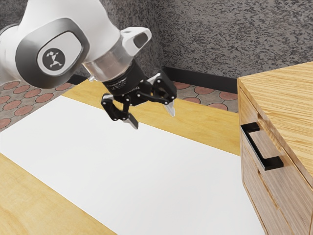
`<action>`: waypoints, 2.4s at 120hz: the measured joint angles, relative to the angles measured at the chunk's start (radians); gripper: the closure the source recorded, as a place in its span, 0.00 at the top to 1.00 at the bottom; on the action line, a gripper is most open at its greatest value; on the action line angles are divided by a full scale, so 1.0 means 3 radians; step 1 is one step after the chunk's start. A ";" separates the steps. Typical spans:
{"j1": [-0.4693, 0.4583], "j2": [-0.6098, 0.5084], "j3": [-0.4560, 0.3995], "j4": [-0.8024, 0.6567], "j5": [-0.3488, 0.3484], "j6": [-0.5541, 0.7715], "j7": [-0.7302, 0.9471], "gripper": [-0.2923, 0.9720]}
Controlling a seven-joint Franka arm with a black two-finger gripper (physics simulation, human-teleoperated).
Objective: Pull the drawer handle with one arm to open the drawer
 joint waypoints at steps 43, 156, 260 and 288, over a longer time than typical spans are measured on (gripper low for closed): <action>-0.0200 -0.0147 -0.0085 -0.0524 -0.0173 0.1101 -0.0555 0.77; -0.0620 -0.0027 -0.0253 -0.0870 -0.0311 0.2158 -0.1198 0.77; -0.0676 -0.0271 -0.0246 -0.1317 -0.0318 0.2186 -0.1399 0.77; -0.0642 -0.0609 -0.0244 -0.1636 -0.0313 0.2173 -0.1446 0.77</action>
